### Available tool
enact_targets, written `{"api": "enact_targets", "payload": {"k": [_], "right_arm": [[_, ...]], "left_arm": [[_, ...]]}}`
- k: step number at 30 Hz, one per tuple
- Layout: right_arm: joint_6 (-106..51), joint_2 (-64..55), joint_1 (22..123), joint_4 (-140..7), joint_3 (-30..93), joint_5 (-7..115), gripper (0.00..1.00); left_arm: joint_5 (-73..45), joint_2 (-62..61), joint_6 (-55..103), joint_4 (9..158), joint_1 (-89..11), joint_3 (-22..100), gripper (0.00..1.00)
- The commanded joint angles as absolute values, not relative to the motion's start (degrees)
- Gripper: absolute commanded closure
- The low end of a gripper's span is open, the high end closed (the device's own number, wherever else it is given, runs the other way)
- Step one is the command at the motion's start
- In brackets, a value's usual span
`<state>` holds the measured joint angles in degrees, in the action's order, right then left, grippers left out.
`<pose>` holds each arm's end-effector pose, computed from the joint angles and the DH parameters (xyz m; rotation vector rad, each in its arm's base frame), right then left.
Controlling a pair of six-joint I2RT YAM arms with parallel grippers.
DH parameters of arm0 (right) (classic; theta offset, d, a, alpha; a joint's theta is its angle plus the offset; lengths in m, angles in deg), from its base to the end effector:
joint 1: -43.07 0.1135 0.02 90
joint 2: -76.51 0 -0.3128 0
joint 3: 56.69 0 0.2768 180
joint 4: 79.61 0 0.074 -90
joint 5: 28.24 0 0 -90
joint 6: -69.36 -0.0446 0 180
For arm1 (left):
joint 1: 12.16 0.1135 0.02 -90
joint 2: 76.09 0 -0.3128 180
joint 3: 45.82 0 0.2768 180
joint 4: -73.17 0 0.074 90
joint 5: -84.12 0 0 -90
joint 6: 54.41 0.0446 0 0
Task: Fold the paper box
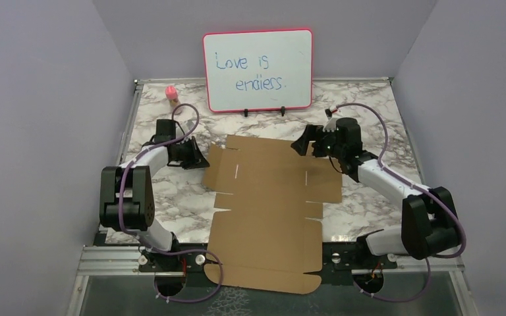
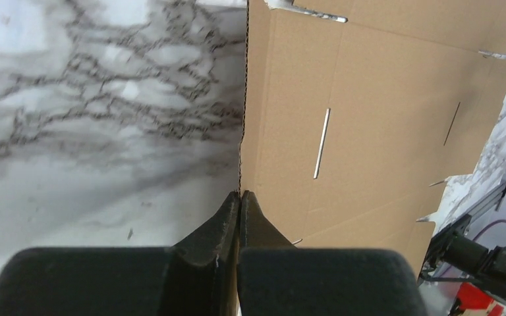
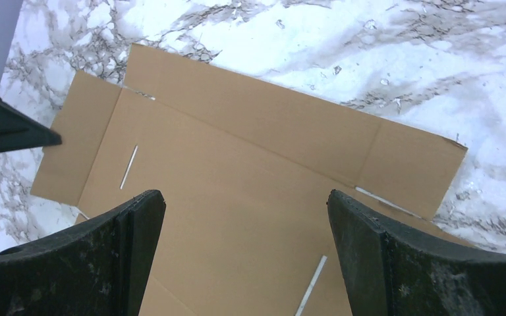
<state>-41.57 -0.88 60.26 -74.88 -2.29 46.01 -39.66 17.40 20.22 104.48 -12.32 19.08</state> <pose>0.2926 0.1032 0.2563 -0.1069 2.1048 0.6889 0.3377 -0.0257 0.1972 -0.1322 2.5768 -0.8671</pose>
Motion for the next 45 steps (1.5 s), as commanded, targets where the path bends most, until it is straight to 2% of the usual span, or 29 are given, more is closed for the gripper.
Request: {"api": "enact_targets", "payload": {"k": [1, 4, 6, 7, 14, 19, 22, 23, 30, 36, 45], "right_arm": [[-41.7, -4.3, 60.4, -78.8, 1.8, 42.5, 0.0], [-42.2, -6.5, 60.4, -79.4, 3.8, 42.7, 0.0], [-41.7, -7.6, 60.3, -80.4, 4.4, 42.8, 0.0], [-41.2, -8.1, 60.4, -80.1, 5.1, 43.0, 0.0], [-40.1, -11.6, 57.0, -76.3, 9.0, 41.5, 0.0], [-40.0, -12.7, 52.9, -75.2, 8.7, 40.4, 0.0], [-43.3, -13.3, 49.4, -77.4, 7.2, 37.5, 0.0], [-44.2, -13.5, 48.4, -78.2, 6.7, 36.4, 0.0], [-45.2, -16.0, 44.8, -80.3, 5.1, 33.8, 0.01], [-46.4, -20.6, 43.4, -84.6, 4.8, 27.2, 0.1], [-46.1, -29.1, 43.4, -87.8, 5.2, 21.4, 0.2]], "left_arm": [[-36.6, 11.6, 18.3, 102.7, -9.6, 12.9, 1.0], [-36.7, 9.7, 18.3, 102.6, -6.7, 11.1, 0.99], [-37.1, 8.6, 18.3, 102.6, -5.2, 11.8, 0.76], [-37.3, 7.9, 18.1, 102.6, -4.9, 12.7, 0.68], [-34.9, 6.4, 16.4, 102.2, -4.8, 20.1, 0.42], [-39.7, 10.9, 12.3, 98.7, -4.8, 23.7, 0.26], [-43.1, 13.3, 11.4, 95.8, -4.9, 25.6, 0.04], [-43.3, 14.1, 11.4, 95.3, -4.9, 26.4, 0.01], [-46.9, 21.2, 7.8, 91.1, -7.5, 31.2, 0.04], [-48.9, 28.5, 8.0, 91.1, -9.8, 35.5, 0.16], [-49.9, 37.4, 12.0, 93.3, -11.4, 41.1, 0.3]]}}
